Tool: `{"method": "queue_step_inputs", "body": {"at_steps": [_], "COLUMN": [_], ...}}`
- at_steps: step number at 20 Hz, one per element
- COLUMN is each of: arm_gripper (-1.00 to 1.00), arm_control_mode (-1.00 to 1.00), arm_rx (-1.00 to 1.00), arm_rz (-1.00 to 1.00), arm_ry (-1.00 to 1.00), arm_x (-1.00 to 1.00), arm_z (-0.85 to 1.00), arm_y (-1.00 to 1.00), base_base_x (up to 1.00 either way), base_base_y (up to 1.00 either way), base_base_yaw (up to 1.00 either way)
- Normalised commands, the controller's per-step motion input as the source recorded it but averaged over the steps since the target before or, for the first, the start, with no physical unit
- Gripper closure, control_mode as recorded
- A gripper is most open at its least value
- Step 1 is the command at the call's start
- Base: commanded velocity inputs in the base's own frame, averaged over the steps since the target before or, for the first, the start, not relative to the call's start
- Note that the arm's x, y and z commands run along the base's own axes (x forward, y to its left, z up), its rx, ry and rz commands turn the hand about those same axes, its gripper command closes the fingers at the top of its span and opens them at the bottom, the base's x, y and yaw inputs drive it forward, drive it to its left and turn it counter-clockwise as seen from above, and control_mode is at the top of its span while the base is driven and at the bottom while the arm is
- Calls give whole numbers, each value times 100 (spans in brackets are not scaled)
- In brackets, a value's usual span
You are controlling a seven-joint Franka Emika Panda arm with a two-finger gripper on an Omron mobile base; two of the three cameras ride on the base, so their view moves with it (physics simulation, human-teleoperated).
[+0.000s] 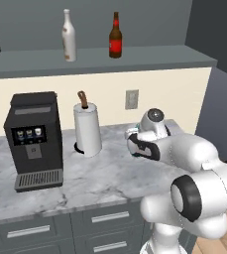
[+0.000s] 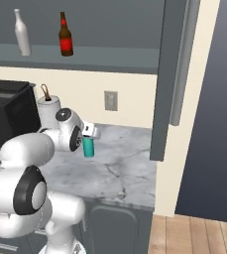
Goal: Sort all alcoholic drinks to one cabinet, and non-alcoholic drinks to the other.
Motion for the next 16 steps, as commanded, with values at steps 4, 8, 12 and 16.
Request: {"method": "queue_step_inputs", "body": {"at_steps": [4, 8, 12, 16], "arm_gripper": [-100, -100, -100, -100], "arm_control_mode": [-100, -100, -100, -100], "arm_rx": [-2, -1, 0, 0], "arm_rz": [1, 1, 1, 1], "arm_ry": [-1, 0, 0, 0], "arm_x": [25, 19, 13, 16], "arm_z": [-8, -8, -12, -14], "arm_y": [0, 0, 0, 0], "base_base_x": [0, 0, 0, 0], "base_base_y": [0, 0, 0, 0], "base_base_yaw": [0, 0, 0, 0]}}
